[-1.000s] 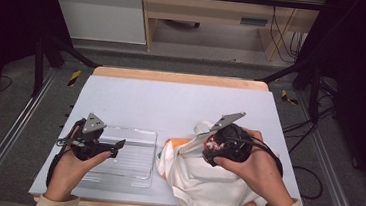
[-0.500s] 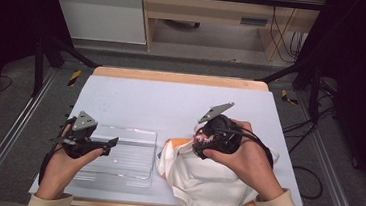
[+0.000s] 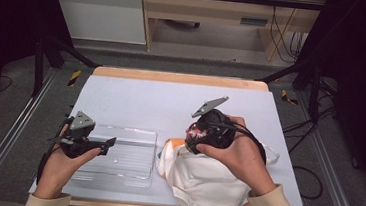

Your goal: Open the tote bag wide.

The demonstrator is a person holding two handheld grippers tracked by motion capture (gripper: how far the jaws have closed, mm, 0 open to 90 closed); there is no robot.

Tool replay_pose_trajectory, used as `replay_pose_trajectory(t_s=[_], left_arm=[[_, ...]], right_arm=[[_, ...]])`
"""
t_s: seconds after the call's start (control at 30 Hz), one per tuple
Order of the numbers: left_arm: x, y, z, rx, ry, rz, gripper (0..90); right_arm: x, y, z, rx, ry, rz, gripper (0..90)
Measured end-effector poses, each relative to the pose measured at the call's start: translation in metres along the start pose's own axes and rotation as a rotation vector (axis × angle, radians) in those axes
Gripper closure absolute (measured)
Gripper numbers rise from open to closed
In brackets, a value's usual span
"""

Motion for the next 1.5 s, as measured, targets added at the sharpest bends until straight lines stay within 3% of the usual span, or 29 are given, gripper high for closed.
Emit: replay_pose_trajectory(t_s=[0.27, 1.0, 1.5], left_arm=[[0.002, 0.002, 0.000, 0.004, 0.013, -0.035, 10.0], [0.019, 0.009, 0.013, -0.016, -0.016, 0.007, 9.7], [0.025, 0.013, 0.017, -0.011, -0.023, 0.011, 9.7]], right_arm=[[0.006, -0.010, -0.005, 0.001, -0.009, 0.020, 25.8], [0.034, -0.033, -0.032, 0.014, -0.044, 0.052, 25.8], [0.050, -0.045, -0.053, 0.023, -0.074, 0.057, 25.8]])
Point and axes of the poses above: each handheld gripper's, and its own axes: z roughly backward along the jaws, y roughly out of its underside, x roughly to its left, the point moved 3 cm from there along -z, roughly forward along the jaws, and after that the axes turned 13 degrees about -z, right-handed, at the moved point
